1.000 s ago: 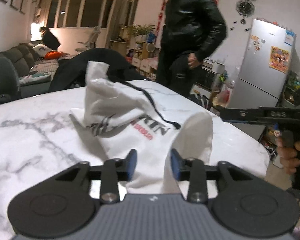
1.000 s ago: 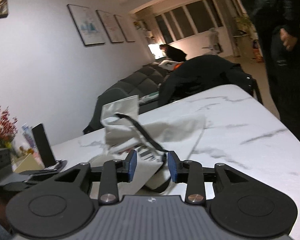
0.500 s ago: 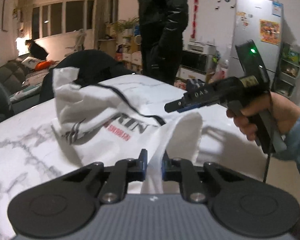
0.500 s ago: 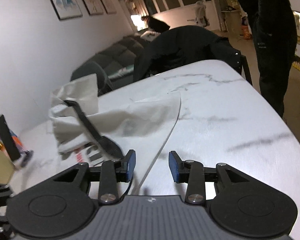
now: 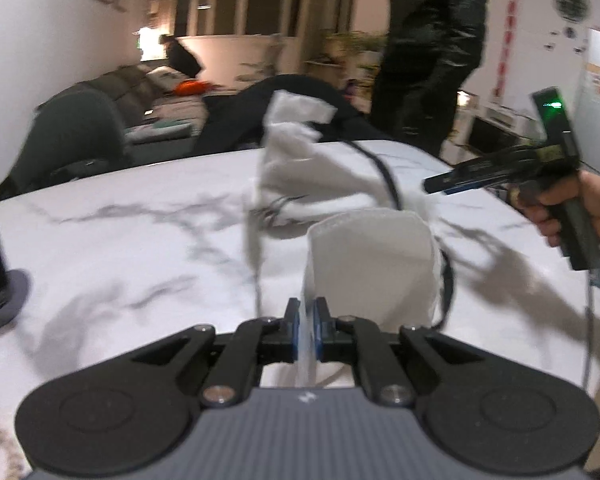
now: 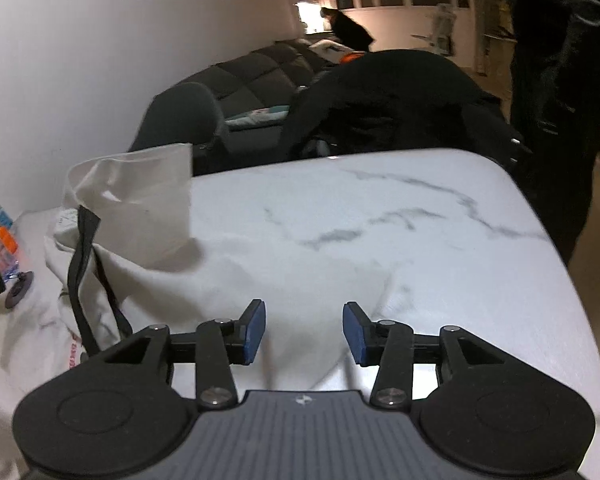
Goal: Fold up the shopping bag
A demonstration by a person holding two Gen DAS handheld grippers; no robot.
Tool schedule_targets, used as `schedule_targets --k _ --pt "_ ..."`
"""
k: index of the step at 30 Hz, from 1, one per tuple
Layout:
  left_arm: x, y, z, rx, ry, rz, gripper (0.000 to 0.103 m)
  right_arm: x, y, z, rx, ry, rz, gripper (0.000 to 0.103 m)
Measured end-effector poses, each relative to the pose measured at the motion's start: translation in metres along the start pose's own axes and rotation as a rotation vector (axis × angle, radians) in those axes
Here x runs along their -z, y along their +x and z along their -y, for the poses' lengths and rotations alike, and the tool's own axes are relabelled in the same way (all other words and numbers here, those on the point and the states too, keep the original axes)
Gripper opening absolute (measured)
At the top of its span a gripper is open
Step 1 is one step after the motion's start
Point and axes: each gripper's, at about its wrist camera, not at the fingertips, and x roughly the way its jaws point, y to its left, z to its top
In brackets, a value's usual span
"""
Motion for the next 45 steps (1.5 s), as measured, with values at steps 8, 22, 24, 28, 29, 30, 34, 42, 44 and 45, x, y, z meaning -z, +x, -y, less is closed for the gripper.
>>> schedule_targets --k 8,22,24,28,29,30,34,42,44,45 --pt "0.001 -0.006 -0.025 -0.08 -0.083 -0.002 0.006 0.002 0.041 -0.012 0.067 -0.088 -0.089 0.046" --pt "0.006 -0.01 -0.046 -0.189 -0.191 0.047 0.006 0.037 0.009 -0.033 0.168 -0.288 -0.094 0.002" --pt "0.007 -0.012 -0.048 -0.206 -0.203 0.058 0.006 0.042 -0.002 -0.025 0.162 -0.248 -0.102 0.002" --pt "0.009 -0.015 -0.051 -0.227 -0.226 0.072 0.006 0.044 -0.025 0.005 0.104 -0.099 -0.066 0.004" --pt "0.01 -0.017 -0.052 -0.227 -0.231 0.07 0.006 0.044 -0.03 0.012 0.09 -0.069 -0.054 0.012" --pt "0.012 -0.018 -0.053 -0.227 -0.236 0.07 0.006 0.042 -0.034 0.018 0.086 -0.044 -0.044 0.02" --pt "0.013 -0.015 -0.055 -0.242 -0.244 0.062 0.007 0.032 -0.03 0.024 0.079 -0.042 -0.012 0.056" --pt "0.018 -0.01 -0.058 -0.267 -0.248 0.024 0.008 0.012 0.028 0.008 0.095 -0.141 -0.053 0.056" --pt "0.019 -0.008 -0.059 -0.27 -0.25 0.017 0.008 0.014 0.036 0.004 0.108 -0.178 -0.035 0.056" --pt "0.019 -0.007 -0.06 -0.271 -0.252 0.013 0.008 0.014 0.038 0.001 0.108 -0.194 -0.026 0.054"
